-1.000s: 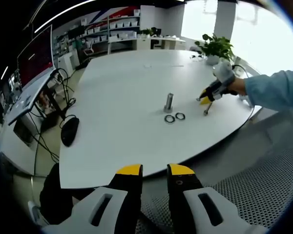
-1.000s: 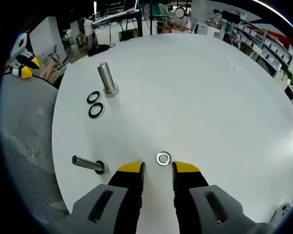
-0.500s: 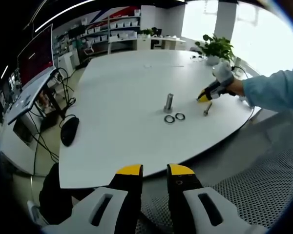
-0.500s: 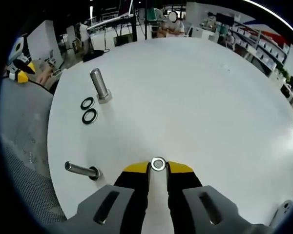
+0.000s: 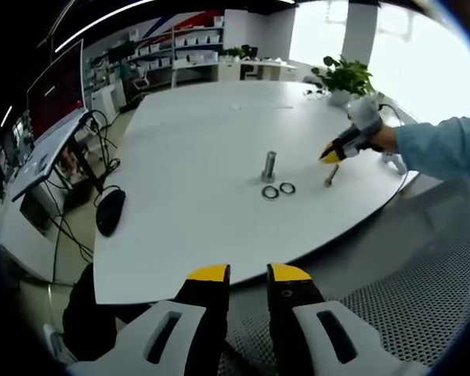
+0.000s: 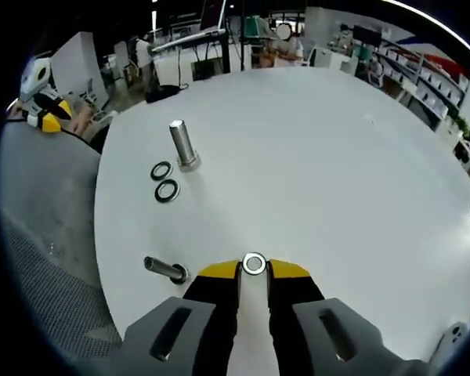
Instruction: Place the washer onto the threaded stud by aligning its center hole with the stud, sliding it down to the base, and recovering from edge contact or off-axis alignment until the washer reaches the visible bottom stop.
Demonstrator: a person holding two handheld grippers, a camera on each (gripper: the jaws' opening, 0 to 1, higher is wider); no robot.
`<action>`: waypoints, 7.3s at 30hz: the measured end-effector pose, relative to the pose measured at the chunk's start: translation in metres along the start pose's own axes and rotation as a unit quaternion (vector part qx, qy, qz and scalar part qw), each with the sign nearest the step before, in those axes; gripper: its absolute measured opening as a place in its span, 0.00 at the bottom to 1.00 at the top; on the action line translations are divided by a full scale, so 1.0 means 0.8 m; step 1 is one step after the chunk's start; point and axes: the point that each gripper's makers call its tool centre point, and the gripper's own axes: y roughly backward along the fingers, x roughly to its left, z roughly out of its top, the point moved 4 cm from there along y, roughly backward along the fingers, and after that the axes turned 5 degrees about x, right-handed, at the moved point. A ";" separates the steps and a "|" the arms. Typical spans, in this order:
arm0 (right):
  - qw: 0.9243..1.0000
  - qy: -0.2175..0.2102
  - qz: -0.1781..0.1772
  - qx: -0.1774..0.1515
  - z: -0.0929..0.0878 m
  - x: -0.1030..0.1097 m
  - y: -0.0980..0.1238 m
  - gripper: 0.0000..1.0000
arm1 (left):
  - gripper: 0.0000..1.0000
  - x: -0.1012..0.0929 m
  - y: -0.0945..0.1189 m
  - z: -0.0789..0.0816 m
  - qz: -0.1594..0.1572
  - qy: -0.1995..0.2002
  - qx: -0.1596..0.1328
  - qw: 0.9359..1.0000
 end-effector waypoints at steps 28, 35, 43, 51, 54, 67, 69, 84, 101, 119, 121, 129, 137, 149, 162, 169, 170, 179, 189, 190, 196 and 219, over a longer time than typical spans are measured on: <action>0.996 0.021 0.037 -0.076 0.027 0.064 0.071 0.15 | 0.17 0.002 0.001 0.001 0.005 0.004 -0.004 1.000; 0.996 0.038 0.036 -0.067 0.024 0.072 0.069 0.15 | 0.17 0.002 0.001 0.001 0.005 0.004 -0.004 1.000; 0.996 0.068 0.032 -0.046 0.014 0.081 0.059 0.15 | 0.17 0.002 0.001 0.001 0.005 0.005 -0.006 1.000; 0.996 0.075 0.031 -0.035 0.012 0.081 0.050 0.15 | 0.17 0.002 0.001 0.001 0.005 0.005 -0.006 1.000; 0.996 0.076 0.029 -0.032 0.010 0.082 0.048 0.15 | 0.17 0.002 0.002 0.001 0.005 0.005 -0.005 1.000; 0.997 0.065 0.027 -0.032 0.007 0.080 0.043 0.15 | 0.17 0.002 0.002 0.003 0.004 0.006 -0.011 1.000; 0.997 0.067 0.026 -0.031 0.007 0.080 0.042 0.15 | 0.17 0.002 0.002 0.003 0.004 0.006 -0.011 1.000; 0.997 0.068 0.029 -0.023 0.007 0.079 0.035 0.14 | 0.16 0.002 0.001 0.002 0.003 0.005 -0.010 1.000; 0.992 0.124 0.015 0.011 0.018 0.078 0.047 0.14 | 0.16 0.001 0.002 0.003 0.003 0.004 -0.011 1.000; 0.958 0.230 0.092 0.142 0.036 0.083 0.045 0.14 | 0.16 0.001 0.002 0.002 0.003 0.004 -0.009 1.000; 0.950 0.254 0.086 0.158 0.034 0.078 0.043 0.14 | 0.16 0.001 0.002 0.002 0.004 0.004 -0.010 1.000; 0.945 0.261 0.099 0.173 0.032 0.082 0.036 0.14 | 0.16 0.001 0.002 0.003 0.003 0.004 -0.012 1.000; 0.940 0.273 0.093 0.184 0.027 0.081 0.030 0.14 | 0.16 0.002 0.002 0.003 0.003 0.004 -0.012 1.000; 0.939 0.269 0.097 0.191 0.017 0.082 0.011 0.14 | 0.16 0.002 0.002 0.003 0.003 0.005 -0.011 1.000; 0.936 0.269 0.100 0.205 0.006 0.080 -0.009 0.14 | 0.16 0.002 0.002 0.002 0.004 0.006 -0.009 1.000; 0.935 0.268 0.101 0.211 0.002 0.076 -0.014 0.14 | 0.16 0.002 0.002 0.002 0.003 0.005 -0.010 1.000; 0.934 0.268 0.101 0.212 0.001 0.076 -0.015 0.14 | 0.16 0.002 0.001 0.003 0.003 0.005 -0.010 1.000; 0.934 0.266 0.098 0.217 -0.001 0.074 -0.019 0.14 | 0.16 0.001 0.001 0.003 0.001 0.004 -0.011 1.000; 0.947 0.249 0.085 0.184 0.020 0.076 0.006 0.34 | 0.16 0.001 0.001 0.004 -0.002 0.001 -0.013 1.000; 0.951 0.241 0.091 0.172 0.026 0.079 0.011 0.34 | 0.16 0.001 0.001 0.004 -0.003 0.001 -0.014 1.000; 0.975 0.171 0.122 0.070 0.074 0.099 0.055 0.34 | 0.15 -0.001 0.001 0.005 -0.004 -0.002 -0.017 1.000; 0.973 -0.072 0.088 -0.201 0.073 0.160 0.231 0.29 | 0.12 -0.015 0.002 0.006 -0.034 -0.064 -0.020 0.997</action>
